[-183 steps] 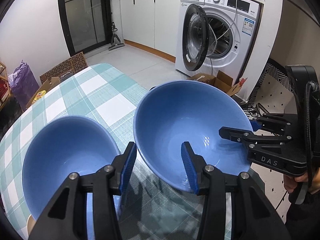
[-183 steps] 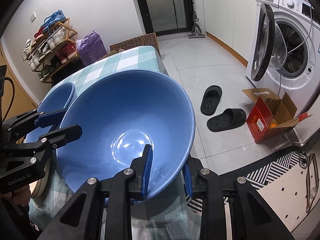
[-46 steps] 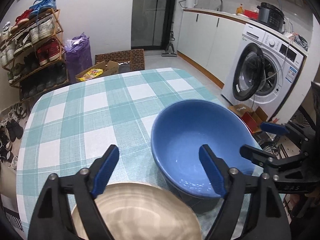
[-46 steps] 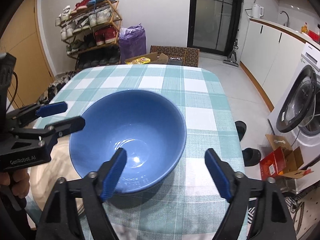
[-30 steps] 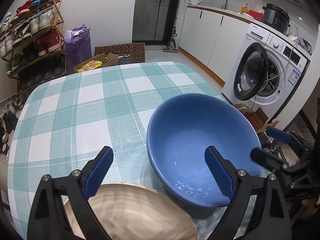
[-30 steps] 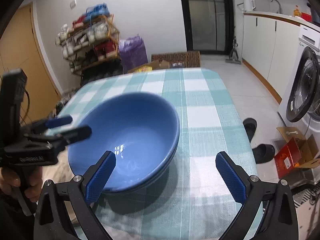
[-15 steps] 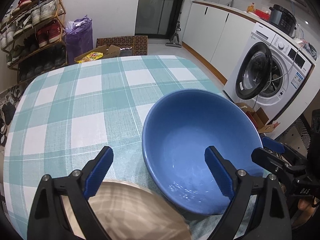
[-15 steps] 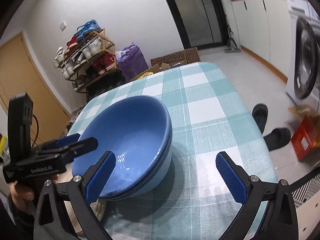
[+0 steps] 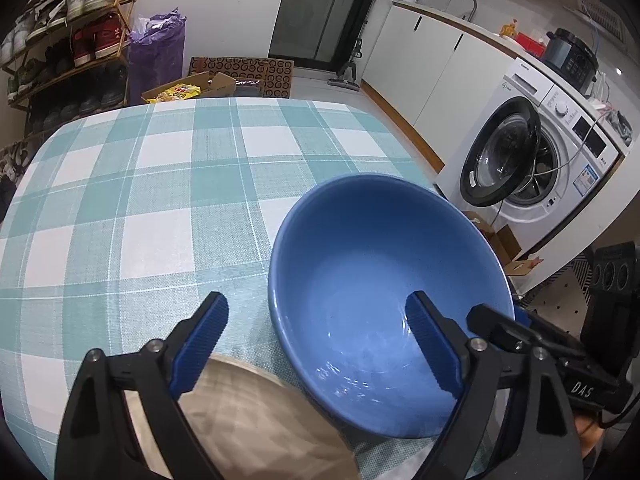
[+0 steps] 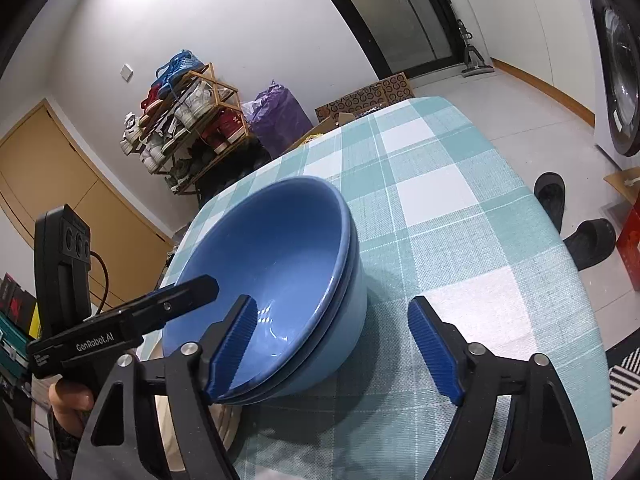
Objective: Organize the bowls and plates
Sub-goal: 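Close both grippers on the rim of the nested blue bowls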
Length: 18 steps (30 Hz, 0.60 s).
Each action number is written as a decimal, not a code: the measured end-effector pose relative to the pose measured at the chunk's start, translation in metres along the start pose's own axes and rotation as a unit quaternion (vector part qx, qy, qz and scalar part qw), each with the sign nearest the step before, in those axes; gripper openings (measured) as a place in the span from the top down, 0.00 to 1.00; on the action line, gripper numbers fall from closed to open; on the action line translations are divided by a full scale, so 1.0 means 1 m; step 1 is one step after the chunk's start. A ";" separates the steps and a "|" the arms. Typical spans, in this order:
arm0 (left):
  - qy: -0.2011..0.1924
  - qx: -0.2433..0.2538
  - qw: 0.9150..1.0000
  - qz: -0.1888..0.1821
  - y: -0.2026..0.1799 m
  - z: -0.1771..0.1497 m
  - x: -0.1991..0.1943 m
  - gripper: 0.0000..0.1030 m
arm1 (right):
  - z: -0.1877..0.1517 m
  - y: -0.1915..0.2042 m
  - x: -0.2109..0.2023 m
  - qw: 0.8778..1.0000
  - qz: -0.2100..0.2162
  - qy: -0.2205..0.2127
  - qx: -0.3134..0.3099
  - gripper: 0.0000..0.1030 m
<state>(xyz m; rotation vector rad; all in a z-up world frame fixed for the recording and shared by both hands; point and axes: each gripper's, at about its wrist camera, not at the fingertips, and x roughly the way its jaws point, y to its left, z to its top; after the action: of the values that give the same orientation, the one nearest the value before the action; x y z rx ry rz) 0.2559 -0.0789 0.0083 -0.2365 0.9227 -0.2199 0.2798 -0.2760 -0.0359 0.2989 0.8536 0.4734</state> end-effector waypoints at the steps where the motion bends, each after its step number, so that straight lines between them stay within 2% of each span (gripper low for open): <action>1: 0.002 -0.001 1.000 -0.003 0.001 0.000 0.001 0.21 | -0.001 0.001 0.001 1.000 0.003 0.003 -0.001 0.24; 4: 0.013 -0.008 1.000 -0.019 0.003 -0.002 0.004 0.39 | -0.002 0.004 0.004 1.000 0.008 0.008 -0.005 0.29; 6: 0.022 -0.010 0.999 -0.029 0.002 -0.003 0.007 0.50 | -0.003 0.006 0.006 1.000 0.016 0.008 -0.009 0.36; 9: 0.021 -0.008 1.000 -0.022 0.001 -0.004 0.006 0.54 | -0.004 0.010 0.006 1.000 0.024 0.009 -0.016 0.39; 14: 0.021 -0.006 1.000 -0.014 0.003 -0.004 0.004 0.64 | -0.006 0.013 0.004 1.000 0.013 0.009 -0.022 0.44; 18: 0.021 0.005 1.000 -0.007 0.002 -0.006 0.003 0.64 | -0.007 0.012 0.002 1.000 0.010 0.006 -0.021 0.49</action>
<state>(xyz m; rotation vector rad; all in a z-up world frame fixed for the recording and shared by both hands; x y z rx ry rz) 0.2533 -0.0789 0.0021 -0.2303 0.9616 -0.2422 0.2721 -0.2647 -0.0365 0.2666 0.8523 0.5113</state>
